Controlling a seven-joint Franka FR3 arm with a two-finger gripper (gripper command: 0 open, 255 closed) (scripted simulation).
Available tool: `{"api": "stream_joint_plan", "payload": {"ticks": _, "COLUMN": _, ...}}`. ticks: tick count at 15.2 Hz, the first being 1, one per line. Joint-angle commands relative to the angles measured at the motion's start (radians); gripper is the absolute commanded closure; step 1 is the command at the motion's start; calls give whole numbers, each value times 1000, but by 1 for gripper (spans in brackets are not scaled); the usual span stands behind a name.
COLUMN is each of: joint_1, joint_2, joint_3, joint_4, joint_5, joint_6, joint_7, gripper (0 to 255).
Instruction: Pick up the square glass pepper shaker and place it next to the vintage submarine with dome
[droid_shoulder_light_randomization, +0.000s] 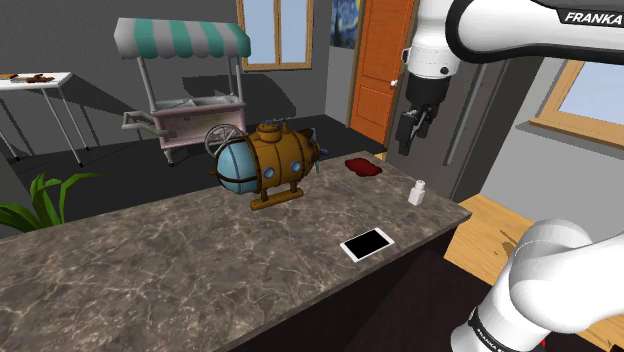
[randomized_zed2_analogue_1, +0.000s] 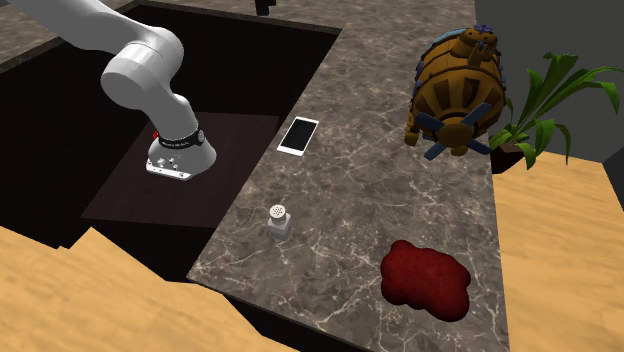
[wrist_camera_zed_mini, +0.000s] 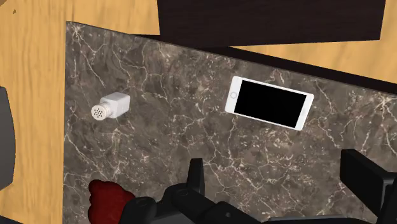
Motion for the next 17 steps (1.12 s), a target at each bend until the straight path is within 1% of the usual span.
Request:
{"api": "stream_joint_plan", "payload": {"ticks": 1, "joint_1": 0, "joint_2": 0, "joint_3": 0, "joint_4": 0, "joint_5": 0, "joint_6": 0, "joint_7": 0, "gripper": 0}}
{"api": "stream_joint_plan", "payload": {"ticks": 9, "joint_1": -49, "joint_2": 42, "joint_3": -178, "joint_4": -120, "joint_5": -66, "joint_6": 149, "joint_7": -151, "gripper": 0}}
{"api": "stream_joint_plan", "payload": {"ticks": 17, "joint_1": -96, "joint_2": 176, "joint_3": -359, "joint_4": -167, "joint_5": -118, "joint_6": 311, "joint_7": -306, "gripper": 0}}
